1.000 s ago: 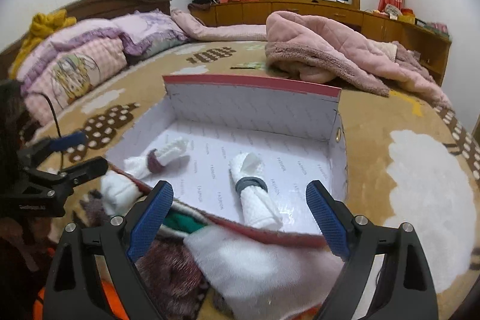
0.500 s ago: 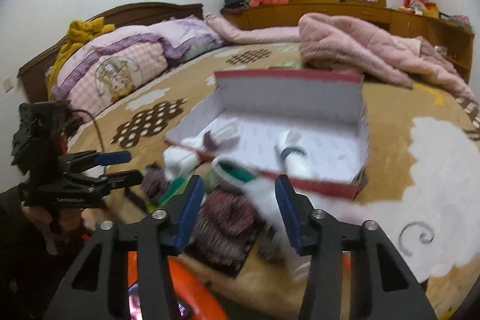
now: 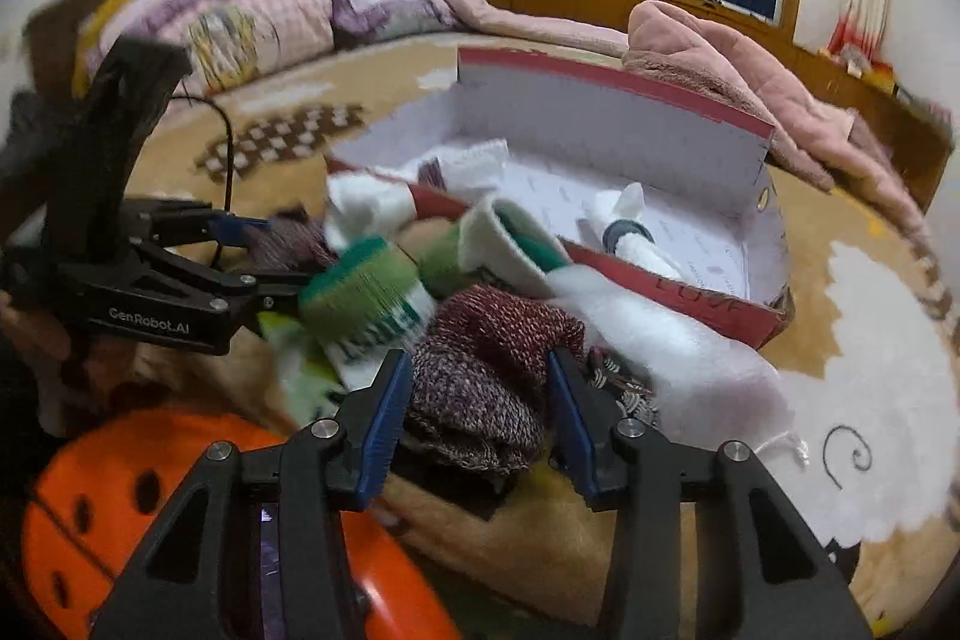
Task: Organize soft objects
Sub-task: 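Grasp a brown knit sock with the left gripper while the right grasps a red knit sock, then place both knit socks into the shoebox and open both grippers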
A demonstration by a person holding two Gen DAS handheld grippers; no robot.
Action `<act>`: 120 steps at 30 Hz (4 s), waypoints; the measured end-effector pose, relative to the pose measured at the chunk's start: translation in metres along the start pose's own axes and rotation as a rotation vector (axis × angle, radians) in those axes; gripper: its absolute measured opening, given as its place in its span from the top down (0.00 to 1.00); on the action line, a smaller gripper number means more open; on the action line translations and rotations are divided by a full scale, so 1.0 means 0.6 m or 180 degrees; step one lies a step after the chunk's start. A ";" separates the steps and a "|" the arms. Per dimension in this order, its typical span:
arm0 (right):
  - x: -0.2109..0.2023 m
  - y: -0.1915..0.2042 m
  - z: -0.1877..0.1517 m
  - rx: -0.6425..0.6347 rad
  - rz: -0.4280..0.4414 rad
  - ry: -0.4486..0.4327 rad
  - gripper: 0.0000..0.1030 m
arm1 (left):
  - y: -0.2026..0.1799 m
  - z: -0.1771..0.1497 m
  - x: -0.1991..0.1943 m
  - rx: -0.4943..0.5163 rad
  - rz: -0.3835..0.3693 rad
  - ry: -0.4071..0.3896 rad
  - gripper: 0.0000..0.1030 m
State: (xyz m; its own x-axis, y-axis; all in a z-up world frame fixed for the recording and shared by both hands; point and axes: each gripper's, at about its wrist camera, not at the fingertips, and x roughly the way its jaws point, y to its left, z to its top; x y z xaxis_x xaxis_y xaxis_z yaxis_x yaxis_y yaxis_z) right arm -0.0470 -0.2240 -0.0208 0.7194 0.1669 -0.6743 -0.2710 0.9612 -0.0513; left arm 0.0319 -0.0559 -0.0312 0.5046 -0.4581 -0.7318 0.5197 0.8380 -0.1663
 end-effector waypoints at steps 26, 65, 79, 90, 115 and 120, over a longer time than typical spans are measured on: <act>-0.037 0.005 0.027 0.0053 0.0275 -0.0157 0.79 | -0.045 -0.017 -0.063 0.0197 0.0095 -0.0127 0.68; -0.079 -0.039 0.092 0.0334 -0.0179 -0.0761 0.79 | -0.057 0.082 -0.104 0.0100 0.0241 -0.0949 0.67; -0.066 -0.085 0.104 0.0455 -0.0340 -0.0812 0.79 | -0.046 0.099 -0.069 0.0033 0.0230 -0.1023 0.68; 0.000 -0.132 0.123 0.0600 -0.0464 -0.0570 0.79 | -0.038 0.127 -0.020 0.0065 0.0355 -0.0969 0.67; 0.116 -0.137 0.126 0.0608 -0.0501 -0.0074 0.72 | -0.025 0.127 0.090 0.0069 0.0551 -0.0678 0.59; 0.120 -0.133 0.124 0.0606 -0.0539 -0.0079 0.60 | -0.016 0.116 0.087 -0.0057 0.0597 -0.0825 0.43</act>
State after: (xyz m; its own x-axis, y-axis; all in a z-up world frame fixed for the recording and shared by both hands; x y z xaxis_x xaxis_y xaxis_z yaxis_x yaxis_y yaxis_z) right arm 0.0738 -0.2724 -0.0107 0.7604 0.0032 -0.6495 -0.0219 0.9995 -0.0208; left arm 0.1012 -0.1084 -0.0219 0.7505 -0.3535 -0.5584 0.3899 0.9190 -0.0578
